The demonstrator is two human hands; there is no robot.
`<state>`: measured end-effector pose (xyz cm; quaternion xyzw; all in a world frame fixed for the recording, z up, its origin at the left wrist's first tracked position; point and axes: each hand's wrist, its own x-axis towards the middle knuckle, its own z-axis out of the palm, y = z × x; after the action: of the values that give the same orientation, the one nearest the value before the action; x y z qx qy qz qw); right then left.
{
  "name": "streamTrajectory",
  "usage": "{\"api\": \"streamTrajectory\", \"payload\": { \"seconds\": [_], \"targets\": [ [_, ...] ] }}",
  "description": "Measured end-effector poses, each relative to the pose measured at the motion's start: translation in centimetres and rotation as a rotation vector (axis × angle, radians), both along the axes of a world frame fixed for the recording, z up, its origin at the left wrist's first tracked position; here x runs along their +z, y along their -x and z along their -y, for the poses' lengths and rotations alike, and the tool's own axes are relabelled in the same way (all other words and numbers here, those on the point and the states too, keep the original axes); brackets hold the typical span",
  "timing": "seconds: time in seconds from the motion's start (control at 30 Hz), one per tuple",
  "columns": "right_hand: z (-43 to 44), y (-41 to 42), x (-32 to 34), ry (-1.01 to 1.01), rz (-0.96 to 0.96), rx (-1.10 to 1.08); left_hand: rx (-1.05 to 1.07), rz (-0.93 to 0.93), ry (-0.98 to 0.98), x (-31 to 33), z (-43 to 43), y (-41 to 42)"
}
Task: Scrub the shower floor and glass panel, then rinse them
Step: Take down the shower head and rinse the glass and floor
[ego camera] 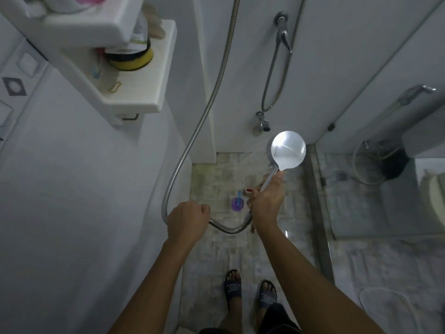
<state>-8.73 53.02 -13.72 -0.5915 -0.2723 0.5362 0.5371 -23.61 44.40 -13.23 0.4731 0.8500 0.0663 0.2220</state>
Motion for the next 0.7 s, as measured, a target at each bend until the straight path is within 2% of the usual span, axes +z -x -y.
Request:
{"api": "streamTrajectory", "payload": {
  "seconds": [0.23, 0.47, 0.7],
  "targets": [
    [-0.8, -3.1, 0.2, -0.047, 0.034, -0.06, -0.078, 0.031, 0.011, -0.4, -1.6, -2.1],
    [1.7, -9.3, -1.4, 0.058, 0.042, -0.231, -0.271, 0.057, 0.051, -0.8, -2.8, -7.9],
    [3.1, -13.9, -1.0, 0.085, -0.004, -0.314, -0.337, 0.079, 0.081, -1.7, -3.1, -12.2]
  ]
}}
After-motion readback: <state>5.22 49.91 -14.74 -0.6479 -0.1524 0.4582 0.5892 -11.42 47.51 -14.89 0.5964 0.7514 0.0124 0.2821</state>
